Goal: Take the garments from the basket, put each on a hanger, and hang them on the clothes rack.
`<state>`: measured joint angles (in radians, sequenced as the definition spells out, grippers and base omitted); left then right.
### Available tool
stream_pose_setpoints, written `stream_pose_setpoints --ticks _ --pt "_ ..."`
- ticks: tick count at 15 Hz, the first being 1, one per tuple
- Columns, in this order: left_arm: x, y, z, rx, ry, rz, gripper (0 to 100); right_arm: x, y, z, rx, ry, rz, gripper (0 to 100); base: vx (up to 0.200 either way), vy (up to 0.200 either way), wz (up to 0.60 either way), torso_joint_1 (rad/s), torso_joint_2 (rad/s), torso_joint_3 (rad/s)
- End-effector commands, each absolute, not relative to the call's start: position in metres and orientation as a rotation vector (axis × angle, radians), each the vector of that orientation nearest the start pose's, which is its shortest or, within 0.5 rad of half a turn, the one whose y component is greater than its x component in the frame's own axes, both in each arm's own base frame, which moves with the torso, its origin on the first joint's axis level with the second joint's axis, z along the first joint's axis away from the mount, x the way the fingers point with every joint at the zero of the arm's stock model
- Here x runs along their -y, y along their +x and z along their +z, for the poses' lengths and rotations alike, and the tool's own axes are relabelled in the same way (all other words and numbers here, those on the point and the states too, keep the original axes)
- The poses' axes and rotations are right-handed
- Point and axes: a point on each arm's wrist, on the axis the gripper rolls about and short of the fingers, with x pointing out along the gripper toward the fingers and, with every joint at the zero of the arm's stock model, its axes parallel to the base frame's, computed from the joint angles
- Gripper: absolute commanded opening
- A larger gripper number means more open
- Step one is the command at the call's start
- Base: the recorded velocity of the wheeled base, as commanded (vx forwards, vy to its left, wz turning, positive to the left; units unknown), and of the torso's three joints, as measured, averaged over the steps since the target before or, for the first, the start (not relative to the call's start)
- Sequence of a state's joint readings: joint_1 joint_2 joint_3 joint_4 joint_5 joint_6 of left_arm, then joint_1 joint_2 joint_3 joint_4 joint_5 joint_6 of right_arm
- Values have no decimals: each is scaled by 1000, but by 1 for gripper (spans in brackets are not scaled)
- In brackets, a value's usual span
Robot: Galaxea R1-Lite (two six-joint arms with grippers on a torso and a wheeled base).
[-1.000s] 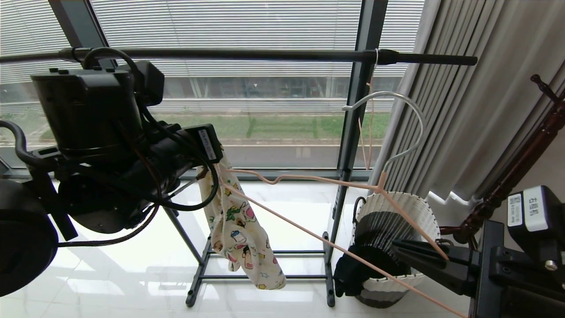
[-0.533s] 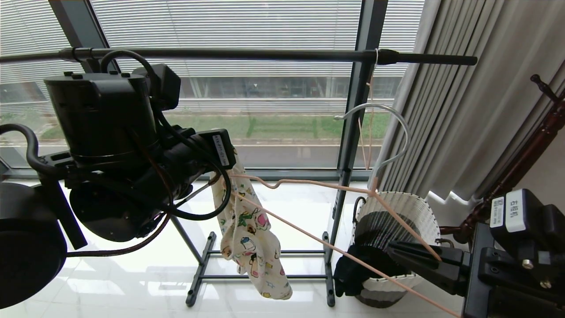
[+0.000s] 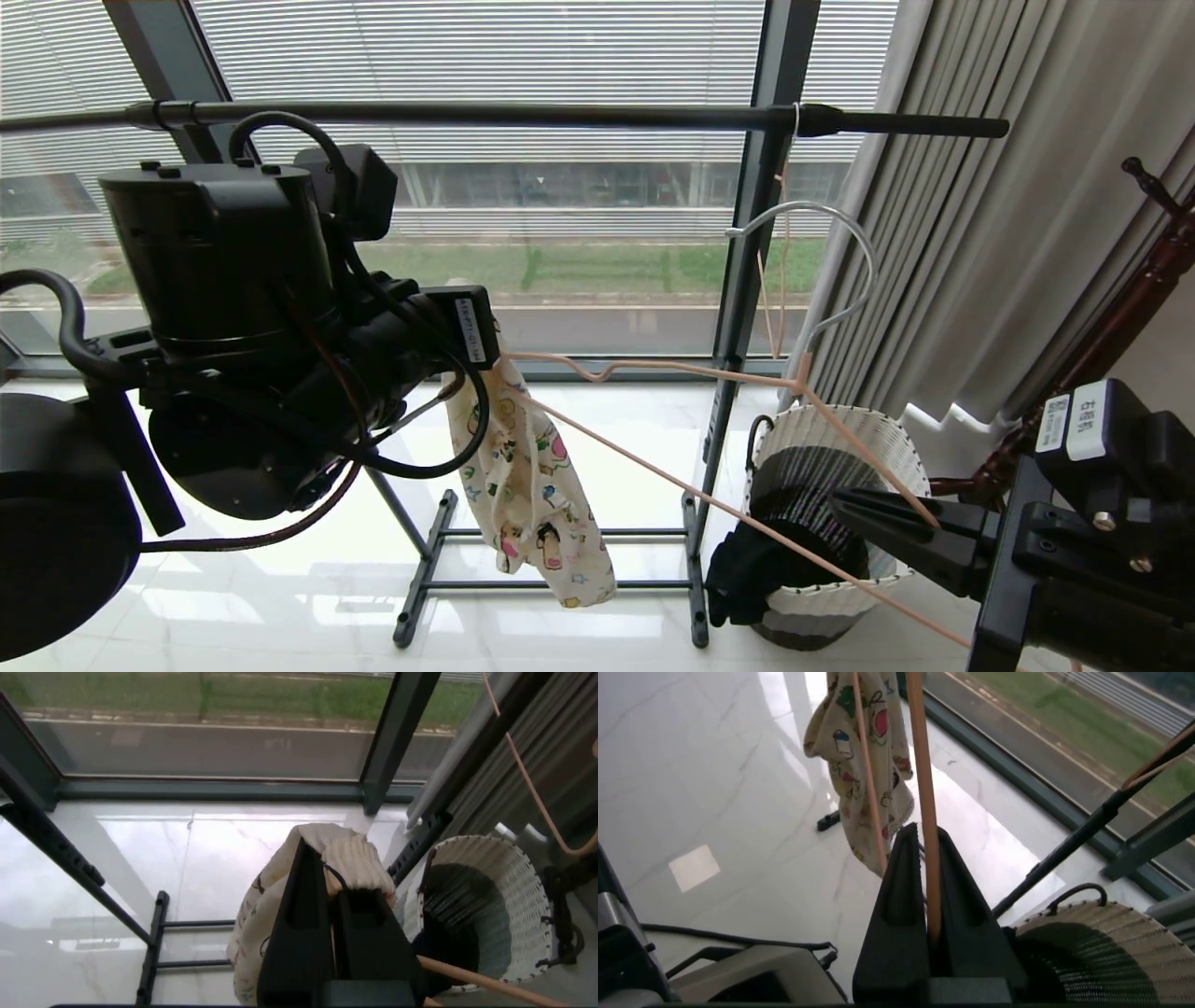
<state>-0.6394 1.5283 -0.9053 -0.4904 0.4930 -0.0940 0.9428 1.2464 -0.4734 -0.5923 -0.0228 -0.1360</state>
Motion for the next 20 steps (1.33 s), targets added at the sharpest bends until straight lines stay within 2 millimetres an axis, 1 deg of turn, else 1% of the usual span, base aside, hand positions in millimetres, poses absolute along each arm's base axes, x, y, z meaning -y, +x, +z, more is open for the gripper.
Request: stream_pose_setpoints --ticks 1,5,9,12,15,20 --pt "157 221 246 -118 -20 -159 0 -148 110 197 -108 -215 921 0 0 0 0 0 0 0" --pt "166 211 234 -153 10 -208 0 -149 114 192 -139 -211 906 0 0 0 0 0 0 0" --pt "166 210 237 -125 53 -211 0 -144 122 190 -149 -206 858 0 0 0 0 0 0 0" --pt "166 209 235 -127 60 -216 0 -140 127 192 -140 -196 821 0 0 0 0 0 0 0" --pt "174 200 225 -153 82 -256 0 -142 130 192 -133 -194 816 0 0 0 0 0 0 0" --pt "185 193 222 -161 93 -284 0 -148 135 186 -151 -204 814 0 0 0 0 0 0 0"
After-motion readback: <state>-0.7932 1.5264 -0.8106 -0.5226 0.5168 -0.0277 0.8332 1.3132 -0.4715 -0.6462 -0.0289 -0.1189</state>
